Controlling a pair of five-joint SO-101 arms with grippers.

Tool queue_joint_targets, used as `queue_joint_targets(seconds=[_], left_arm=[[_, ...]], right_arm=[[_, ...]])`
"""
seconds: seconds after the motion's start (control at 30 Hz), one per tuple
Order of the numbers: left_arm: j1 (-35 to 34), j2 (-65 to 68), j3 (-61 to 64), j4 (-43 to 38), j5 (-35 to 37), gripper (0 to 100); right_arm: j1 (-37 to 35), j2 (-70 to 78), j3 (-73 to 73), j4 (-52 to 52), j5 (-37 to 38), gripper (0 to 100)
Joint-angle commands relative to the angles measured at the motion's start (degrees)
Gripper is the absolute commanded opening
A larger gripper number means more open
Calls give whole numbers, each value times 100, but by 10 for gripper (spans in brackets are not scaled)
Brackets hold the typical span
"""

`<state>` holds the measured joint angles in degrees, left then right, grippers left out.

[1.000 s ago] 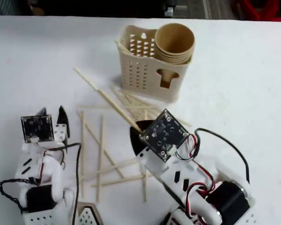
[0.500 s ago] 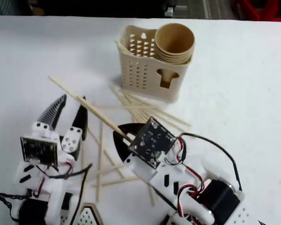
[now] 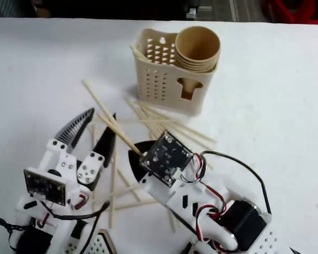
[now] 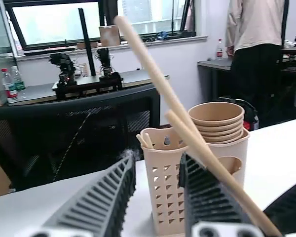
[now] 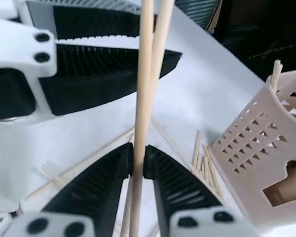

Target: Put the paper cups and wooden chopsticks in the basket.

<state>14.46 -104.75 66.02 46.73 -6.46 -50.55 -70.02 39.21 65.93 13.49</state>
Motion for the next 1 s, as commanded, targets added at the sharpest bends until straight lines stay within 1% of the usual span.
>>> queue_joint_targets(seconds=[0.0, 0.1, 0.2, 0.4, 0.53, 0.73, 0.9, 0.97], left_arm=[[347, 22, -264, -176, -123, 159], [514, 22, -246, -123, -457, 158], [470, 22, -237, -123, -492, 158], [-251, 22, -220, 9, -440, 157], [-760, 22, -220, 466, -97, 130], [-1341, 22, -158, 967, -62, 123], [-1376, 22, 510, 967, -44, 120], [-1376, 22, 747, 949, 123, 122]], right_arm=[[-48, -4, -9, -136, -9, 19], [-48, -4, -9, -136, -9, 19], [-40, -4, -9, -127, -9, 19], [-13, -4, -35, -163, -9, 19], [136, -4, -35, -488, -9, 19], [655, -4, -35, -1429, -9, 19], [1200, 127, -18, -2747, -9, 19], [1437, 409, -44, -3275, -9, 19]])
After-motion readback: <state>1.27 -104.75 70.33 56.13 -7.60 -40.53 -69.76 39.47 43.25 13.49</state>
